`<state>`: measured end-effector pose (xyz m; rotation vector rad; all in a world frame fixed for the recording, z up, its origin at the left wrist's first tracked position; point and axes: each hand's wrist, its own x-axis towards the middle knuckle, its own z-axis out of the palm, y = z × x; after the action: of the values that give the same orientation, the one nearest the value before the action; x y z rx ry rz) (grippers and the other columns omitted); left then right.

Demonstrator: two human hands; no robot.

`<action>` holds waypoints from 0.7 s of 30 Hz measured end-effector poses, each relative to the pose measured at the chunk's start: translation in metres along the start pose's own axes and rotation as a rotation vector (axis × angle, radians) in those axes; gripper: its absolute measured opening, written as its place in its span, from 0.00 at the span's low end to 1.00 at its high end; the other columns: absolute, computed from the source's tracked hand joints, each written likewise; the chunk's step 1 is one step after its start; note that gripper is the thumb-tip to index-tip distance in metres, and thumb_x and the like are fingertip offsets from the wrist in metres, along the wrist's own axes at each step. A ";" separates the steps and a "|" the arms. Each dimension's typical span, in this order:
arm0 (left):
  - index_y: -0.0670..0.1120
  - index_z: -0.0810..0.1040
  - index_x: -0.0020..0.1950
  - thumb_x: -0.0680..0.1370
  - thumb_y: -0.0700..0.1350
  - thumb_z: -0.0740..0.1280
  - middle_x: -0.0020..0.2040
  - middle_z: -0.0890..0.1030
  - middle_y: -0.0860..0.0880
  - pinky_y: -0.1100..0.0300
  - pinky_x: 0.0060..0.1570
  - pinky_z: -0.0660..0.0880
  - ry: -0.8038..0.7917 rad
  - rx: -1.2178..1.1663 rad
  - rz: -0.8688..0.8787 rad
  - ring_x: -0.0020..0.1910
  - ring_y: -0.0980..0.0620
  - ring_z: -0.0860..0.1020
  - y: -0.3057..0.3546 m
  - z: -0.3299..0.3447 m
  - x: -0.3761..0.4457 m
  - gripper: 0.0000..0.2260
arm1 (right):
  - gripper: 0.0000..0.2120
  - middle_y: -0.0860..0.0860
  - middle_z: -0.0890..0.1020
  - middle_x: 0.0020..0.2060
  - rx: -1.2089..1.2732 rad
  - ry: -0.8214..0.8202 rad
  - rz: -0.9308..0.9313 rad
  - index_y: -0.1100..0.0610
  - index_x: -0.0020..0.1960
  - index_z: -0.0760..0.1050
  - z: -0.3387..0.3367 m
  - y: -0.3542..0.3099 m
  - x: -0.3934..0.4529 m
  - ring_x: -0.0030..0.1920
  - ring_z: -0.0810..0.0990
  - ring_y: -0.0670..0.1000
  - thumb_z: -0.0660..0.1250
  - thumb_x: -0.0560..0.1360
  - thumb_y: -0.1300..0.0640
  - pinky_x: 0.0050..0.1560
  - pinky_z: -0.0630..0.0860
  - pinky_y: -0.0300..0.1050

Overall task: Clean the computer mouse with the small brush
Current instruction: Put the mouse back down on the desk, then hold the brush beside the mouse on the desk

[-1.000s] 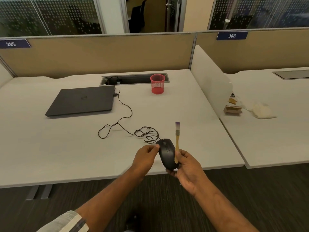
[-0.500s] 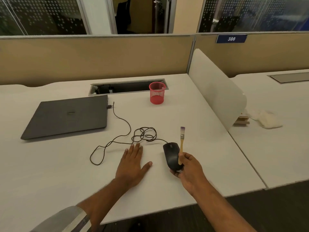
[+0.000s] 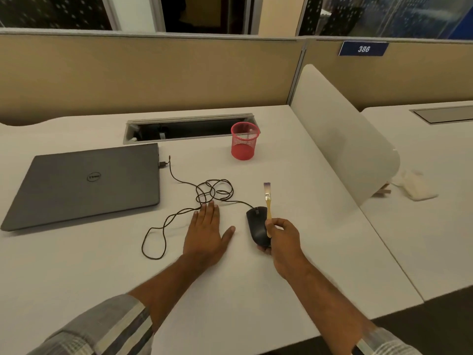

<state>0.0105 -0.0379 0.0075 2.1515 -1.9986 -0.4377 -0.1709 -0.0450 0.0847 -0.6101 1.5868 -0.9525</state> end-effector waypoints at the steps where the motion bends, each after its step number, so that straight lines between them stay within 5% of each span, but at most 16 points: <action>1: 0.43 0.43 0.83 0.83 0.64 0.48 0.85 0.45 0.45 0.53 0.81 0.38 0.002 -0.004 -0.008 0.84 0.48 0.43 0.001 0.000 0.003 0.37 | 0.03 0.54 0.77 0.50 -0.042 0.016 -0.027 0.55 0.48 0.76 0.002 0.000 0.002 0.47 0.79 0.56 0.67 0.79 0.62 0.36 0.83 0.47; 5: 0.43 0.42 0.83 0.84 0.63 0.49 0.85 0.44 0.45 0.53 0.81 0.38 0.021 -0.006 -0.042 0.84 0.48 0.42 0.005 0.005 0.006 0.36 | 0.07 0.53 0.77 0.45 -0.212 0.078 -0.138 0.53 0.42 0.74 0.007 0.003 0.010 0.40 0.78 0.52 0.67 0.78 0.62 0.30 0.81 0.44; 9: 0.43 0.41 0.83 0.84 0.61 0.48 0.85 0.42 0.46 0.54 0.81 0.38 0.042 -0.003 -0.073 0.84 0.48 0.40 0.013 0.013 -0.002 0.34 | 0.09 0.53 0.78 0.44 -0.351 0.124 -0.221 0.52 0.40 0.72 0.009 0.005 0.016 0.38 0.77 0.51 0.66 0.78 0.61 0.43 0.83 0.53; 14: 0.45 0.39 0.83 0.85 0.60 0.48 0.85 0.40 0.47 0.56 0.79 0.35 0.043 0.021 -0.072 0.83 0.50 0.38 0.016 0.015 -0.004 0.33 | 0.05 0.46 0.75 0.36 -0.384 0.115 -0.236 0.54 0.46 0.72 0.005 0.004 0.023 0.36 0.75 0.47 0.65 0.79 0.61 0.39 0.75 0.41; 21: 0.46 0.40 0.83 0.84 0.63 0.47 0.85 0.41 0.49 0.57 0.79 0.36 0.027 0.046 -0.034 0.83 0.51 0.40 0.009 0.013 0.000 0.34 | 0.04 0.56 0.81 0.48 -0.349 0.094 -0.250 0.53 0.46 0.76 -0.013 -0.015 0.034 0.49 0.80 0.59 0.68 0.78 0.61 0.51 0.81 0.54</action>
<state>-0.0022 -0.0381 -0.0020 2.2092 -1.9796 -0.3684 -0.1929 -0.0773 0.0787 -1.0388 1.8068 -0.9017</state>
